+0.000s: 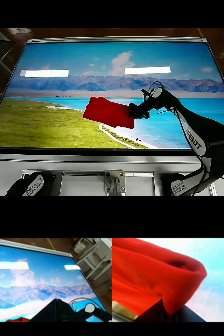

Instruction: Fold the shirts.

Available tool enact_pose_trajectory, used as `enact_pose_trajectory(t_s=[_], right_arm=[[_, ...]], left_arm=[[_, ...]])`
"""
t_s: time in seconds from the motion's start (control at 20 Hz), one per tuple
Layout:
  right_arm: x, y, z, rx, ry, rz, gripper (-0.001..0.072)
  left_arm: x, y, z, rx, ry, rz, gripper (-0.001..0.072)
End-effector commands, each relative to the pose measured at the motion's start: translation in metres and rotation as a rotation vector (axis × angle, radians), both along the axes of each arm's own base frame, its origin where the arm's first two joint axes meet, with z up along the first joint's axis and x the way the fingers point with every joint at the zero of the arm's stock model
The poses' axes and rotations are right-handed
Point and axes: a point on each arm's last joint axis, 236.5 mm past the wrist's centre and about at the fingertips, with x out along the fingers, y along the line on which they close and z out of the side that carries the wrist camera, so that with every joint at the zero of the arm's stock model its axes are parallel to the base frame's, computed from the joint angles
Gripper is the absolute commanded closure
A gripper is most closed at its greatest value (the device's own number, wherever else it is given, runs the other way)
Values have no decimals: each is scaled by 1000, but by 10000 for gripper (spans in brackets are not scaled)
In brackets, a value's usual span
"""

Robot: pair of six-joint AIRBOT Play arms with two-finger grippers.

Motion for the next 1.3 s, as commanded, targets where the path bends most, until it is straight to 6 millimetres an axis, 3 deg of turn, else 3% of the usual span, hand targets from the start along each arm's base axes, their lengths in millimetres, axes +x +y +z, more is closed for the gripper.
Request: enact_pose_trajectory(t_s=[0.0,0.1,0.2,0.3,0.4,0.55,0.7,0.8,0.9,1.0,1.1,1.25], right_arm=[[29,0,15,22,-117,12,643],[59,-12,46,25,-255,45,643],[94,-43,79,5,-361,-7,643],[128,-92,109,-12,-431,-122,643],[149,-156,131,-28,-461,-280,643],[151,-260,145,-63,-469,-489,643],[116,-357,138,-109,-411,-649,643],[67,-414,124,-152,-285,-756,643],[7,-453,107,-208,-128,-817,643],[-53,-464,89,-229,49,-814,643],[-96,-450,71,-185,200,-801,644],[-121,-424,51,-161,246,-833,644]], left_arm=[[0,0,0,0,0,-1,659],[0,0,0,0,1,-1,658],[0,0,0,0,1,-1,659],[-1,-1,-1,2,4,-7,659],[-5,-5,-4,8,16,-27,658],[-12,-26,-6,12,20,-92,659],[-18,-55,-7,-2,17,-161,659],[-17,-74,-9,-30,13,-185,659],[-13,-91,-14,-63,10,-194,659],[-7,-104,-24,-88,18,-192,659],[-2,-116,-39,-95,45,-202,659],[-2,-131,-55,-94,86,-237,658]])
